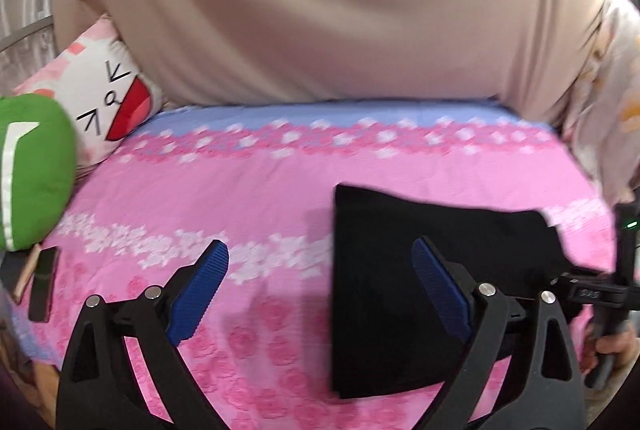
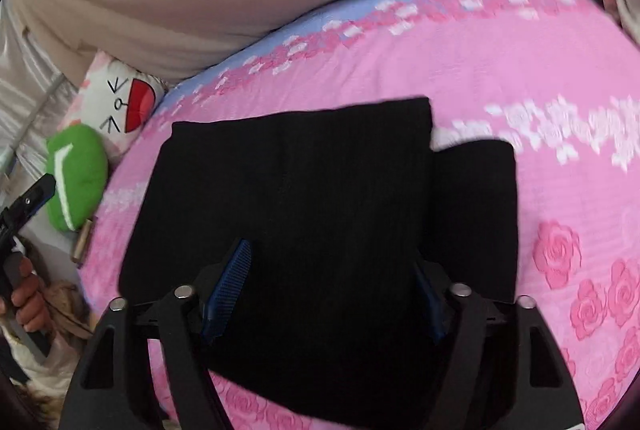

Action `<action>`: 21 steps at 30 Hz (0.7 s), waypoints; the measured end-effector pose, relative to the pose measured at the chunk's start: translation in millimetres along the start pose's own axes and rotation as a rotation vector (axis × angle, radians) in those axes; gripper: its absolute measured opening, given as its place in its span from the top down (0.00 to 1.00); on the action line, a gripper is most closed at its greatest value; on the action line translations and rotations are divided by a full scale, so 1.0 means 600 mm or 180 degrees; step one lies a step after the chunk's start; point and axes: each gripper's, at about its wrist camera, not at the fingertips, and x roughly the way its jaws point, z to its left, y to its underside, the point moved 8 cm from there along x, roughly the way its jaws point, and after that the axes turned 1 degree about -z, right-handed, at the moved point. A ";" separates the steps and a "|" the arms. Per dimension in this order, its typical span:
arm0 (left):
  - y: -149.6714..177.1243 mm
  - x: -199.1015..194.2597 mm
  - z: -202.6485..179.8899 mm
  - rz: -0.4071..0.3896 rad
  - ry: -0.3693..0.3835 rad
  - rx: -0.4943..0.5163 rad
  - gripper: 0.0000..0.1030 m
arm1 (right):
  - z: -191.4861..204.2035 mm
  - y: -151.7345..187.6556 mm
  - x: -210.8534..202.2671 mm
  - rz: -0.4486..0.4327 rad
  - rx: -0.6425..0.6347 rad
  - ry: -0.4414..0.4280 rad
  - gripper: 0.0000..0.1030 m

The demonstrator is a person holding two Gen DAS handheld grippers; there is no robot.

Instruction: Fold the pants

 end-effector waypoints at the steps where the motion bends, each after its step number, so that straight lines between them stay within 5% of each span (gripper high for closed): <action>1: 0.006 0.010 0.002 0.0040 -0.0042 0.0007 0.12 | 0.014 -0.004 0.001 0.0029 -0.0056 0.0025 0.84; 7: 0.024 0.022 -0.016 0.0154 0.0157 -0.0061 0.11 | 0.077 -0.062 -0.128 -0.0473 -0.0491 0.0160 0.82; 9: 0.043 0.034 -0.032 0.0257 0.0278 -0.0037 0.10 | 0.029 -0.032 -0.098 -0.0261 -0.0523 0.0567 0.64; 11: 0.066 0.051 -0.048 0.0400 0.0356 -0.0033 0.10 | -0.043 0.019 -0.047 0.0089 -0.0157 0.0796 0.60; 15: 0.095 0.077 -0.071 0.0576 0.0449 -0.0061 0.10 | -0.036 0.024 -0.087 -0.0203 0.0119 0.0439 0.56; 18: 0.110 0.092 -0.080 0.0673 0.0493 -0.0062 0.10 | -0.023 0.025 -0.079 -0.0146 0.0012 0.0375 0.37; 20: 0.120 0.100 -0.084 0.0734 0.0497 -0.0063 0.10 | -0.030 0.036 -0.055 -0.0044 0.0057 0.0362 0.40; 21: 0.126 0.103 -0.086 0.0765 0.0502 -0.0073 0.10 | -0.028 0.037 -0.049 -0.0058 0.0017 0.0365 0.59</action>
